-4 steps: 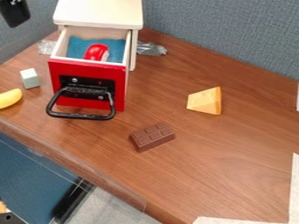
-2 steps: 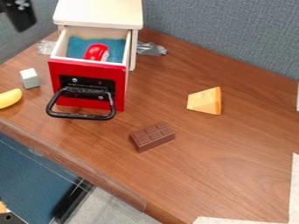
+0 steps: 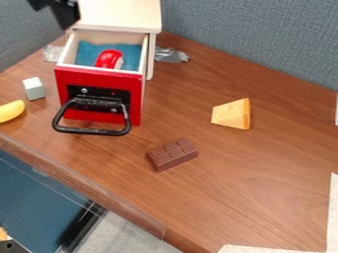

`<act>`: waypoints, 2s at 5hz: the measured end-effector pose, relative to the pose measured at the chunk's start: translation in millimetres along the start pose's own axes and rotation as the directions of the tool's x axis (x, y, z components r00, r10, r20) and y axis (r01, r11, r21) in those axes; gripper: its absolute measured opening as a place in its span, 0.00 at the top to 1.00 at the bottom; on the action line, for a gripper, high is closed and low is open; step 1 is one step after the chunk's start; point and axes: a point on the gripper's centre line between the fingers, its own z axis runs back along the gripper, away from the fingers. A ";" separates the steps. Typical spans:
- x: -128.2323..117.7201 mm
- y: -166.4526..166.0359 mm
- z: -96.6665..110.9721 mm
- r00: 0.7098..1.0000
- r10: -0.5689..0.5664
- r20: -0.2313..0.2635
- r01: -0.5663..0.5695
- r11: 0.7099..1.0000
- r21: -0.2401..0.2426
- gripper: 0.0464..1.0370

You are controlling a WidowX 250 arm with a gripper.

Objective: Move the red object to the lower middle of the table

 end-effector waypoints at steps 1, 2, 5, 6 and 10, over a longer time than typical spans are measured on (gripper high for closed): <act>10.4 -1.9 -20.4 1.000 -0.003 -0.020 0.004 1.000 0.020 0.04; 17.8 -1.6 -33.8 1.000 -0.026 -0.012 0.026 0.999 0.046 0.04; 24.1 5.5 -63.5 1.000 -0.012 0.024 0.010 0.997 0.082 0.04; 23.4 7.6 -75.6 1.000 0.003 0.020 -0.005 0.997 0.081 0.04; 32.6 -3.7 -96.9 0.998 0.047 0.031 -0.050 0.996 0.076 0.04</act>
